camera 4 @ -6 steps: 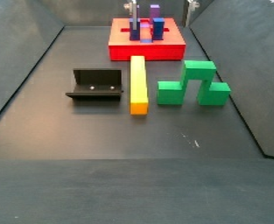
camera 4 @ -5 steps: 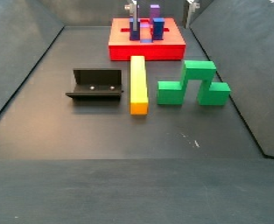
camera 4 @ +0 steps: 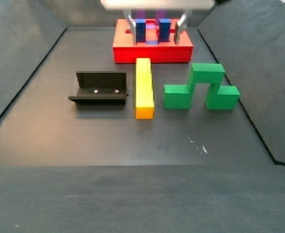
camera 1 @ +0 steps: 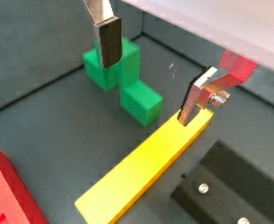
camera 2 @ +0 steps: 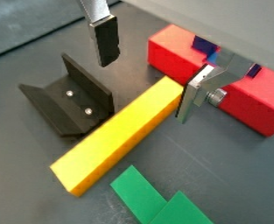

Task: Pick up the yellow object. Move up. Move to above the board. Insert the yellow object.
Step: Pick up the yellow object.

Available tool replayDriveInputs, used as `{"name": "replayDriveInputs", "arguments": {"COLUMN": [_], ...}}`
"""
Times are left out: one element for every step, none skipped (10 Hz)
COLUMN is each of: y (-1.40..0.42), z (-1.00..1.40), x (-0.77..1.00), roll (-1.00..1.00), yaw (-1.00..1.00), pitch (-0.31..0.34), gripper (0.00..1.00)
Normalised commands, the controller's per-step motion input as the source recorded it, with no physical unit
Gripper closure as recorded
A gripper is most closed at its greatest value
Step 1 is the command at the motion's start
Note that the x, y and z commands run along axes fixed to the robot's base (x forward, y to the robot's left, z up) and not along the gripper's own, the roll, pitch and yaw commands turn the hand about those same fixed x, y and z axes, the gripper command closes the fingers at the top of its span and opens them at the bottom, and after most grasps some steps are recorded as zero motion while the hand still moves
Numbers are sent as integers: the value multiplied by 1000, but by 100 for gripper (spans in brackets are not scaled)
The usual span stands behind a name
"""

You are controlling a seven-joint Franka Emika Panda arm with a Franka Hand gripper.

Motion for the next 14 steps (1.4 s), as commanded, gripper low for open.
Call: {"name": "replayDriveInputs", "arguments": {"y": [0,54,106,160,211,206,149,0,0,0,0,-14,-9,-17], "z": [-849,-749,-746,-749,-720,-634,-309,-254,-274,-243,-260,-283,-254,-209], "x": [0,0,89,251,306,300,149,3,0,-43,-3,0,0,0], "roll": [0,-3,-27,-37,-44,-63,-119,-13,0,0,-10,-21,-41,-67], "yaw": [-54,-77,-40,0,0,0,0,0,0,0,0,0,0,0], "pitch": [-87,-51,-50,-36,-29,-21,0,7,0,0,0,0,0,0], "gripper": [0,0,0,0,0,0,0,0,0,0,0,0,0,0]}}
